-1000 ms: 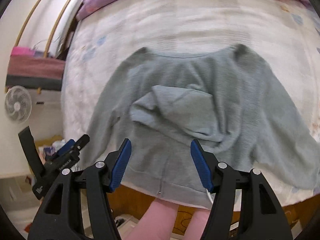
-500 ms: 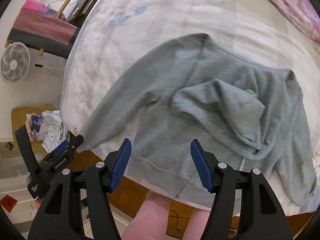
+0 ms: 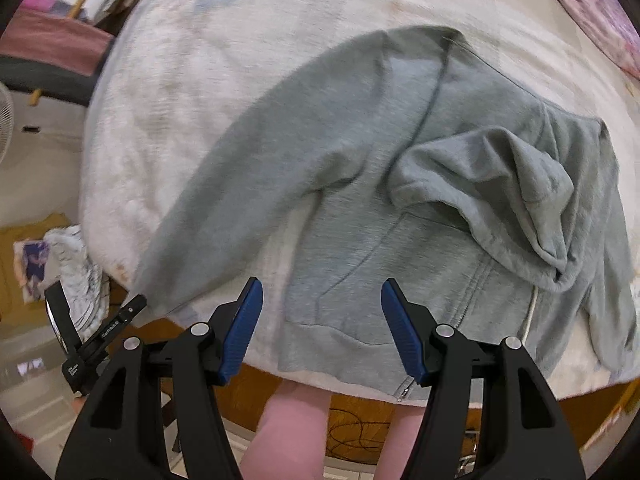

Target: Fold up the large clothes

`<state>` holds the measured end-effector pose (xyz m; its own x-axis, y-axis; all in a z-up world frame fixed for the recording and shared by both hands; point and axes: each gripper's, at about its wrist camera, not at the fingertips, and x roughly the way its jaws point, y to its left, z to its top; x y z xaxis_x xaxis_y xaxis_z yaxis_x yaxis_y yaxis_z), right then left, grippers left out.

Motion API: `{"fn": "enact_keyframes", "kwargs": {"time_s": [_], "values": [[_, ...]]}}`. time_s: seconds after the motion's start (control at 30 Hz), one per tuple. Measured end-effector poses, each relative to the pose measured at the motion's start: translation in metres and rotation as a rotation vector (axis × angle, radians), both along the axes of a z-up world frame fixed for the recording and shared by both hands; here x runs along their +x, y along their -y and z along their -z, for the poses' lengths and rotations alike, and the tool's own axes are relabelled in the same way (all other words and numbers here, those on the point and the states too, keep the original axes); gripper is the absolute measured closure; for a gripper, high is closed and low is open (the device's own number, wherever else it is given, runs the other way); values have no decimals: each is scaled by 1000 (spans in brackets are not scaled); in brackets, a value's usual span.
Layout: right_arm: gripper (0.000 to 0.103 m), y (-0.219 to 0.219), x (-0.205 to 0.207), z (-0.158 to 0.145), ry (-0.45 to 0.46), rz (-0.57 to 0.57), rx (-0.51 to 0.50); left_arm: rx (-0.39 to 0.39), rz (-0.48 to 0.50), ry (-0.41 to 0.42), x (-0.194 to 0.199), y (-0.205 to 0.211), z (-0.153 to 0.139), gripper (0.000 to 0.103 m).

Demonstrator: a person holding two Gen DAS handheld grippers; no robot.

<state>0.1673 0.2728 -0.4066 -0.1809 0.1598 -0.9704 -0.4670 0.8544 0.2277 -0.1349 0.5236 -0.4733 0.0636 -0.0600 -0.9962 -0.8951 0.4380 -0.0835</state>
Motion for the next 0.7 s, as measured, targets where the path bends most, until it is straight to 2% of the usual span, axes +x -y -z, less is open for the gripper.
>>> {"fn": "enact_keyframes", "kwargs": {"time_s": [0.07, 0.1, 0.13, 0.2, 0.23, 0.27, 0.33, 0.47, 0.53, 0.63, 0.7], "values": [[44, 3, 0, 6, 2, 12, -30, -54, -7, -7, -9, -8, 26, 16], [44, 5, 0, 8, 0, 19, -38, -54, 0, 3, -11, -10, 34, 25], [44, 8, -1, 9, -1, 25, -42, -57, 13, 48, -12, -11, 39, 45], [44, 12, -2, 10, -1, 30, -53, -50, 18, 70, -13, -11, 39, 56], [44, 14, -3, 9, 2, 33, -56, -47, 28, 79, -12, -11, 32, 74], [44, 17, -2, 8, 5, 41, -59, -42, 37, 84, -12, -10, 26, 83], [44, 23, 0, 4, 2, 64, -46, -21, 56, 95, -9, -6, 6, 85], [44, 30, 8, -5, -1, 85, 1, 92, 137, 91, 13, 7, -53, 85], [44, 27, 12, -8, -62, 85, 92, 131, 175, 142, 29, 15, -85, 86], [44, 3, 12, -13, -204, 105, 249, 164, 271, 245, 64, 37, -137, 85], [39, -18, 7, -20, -278, 85, 335, 178, 321, 294, 85, 50, -160, 85]]}}
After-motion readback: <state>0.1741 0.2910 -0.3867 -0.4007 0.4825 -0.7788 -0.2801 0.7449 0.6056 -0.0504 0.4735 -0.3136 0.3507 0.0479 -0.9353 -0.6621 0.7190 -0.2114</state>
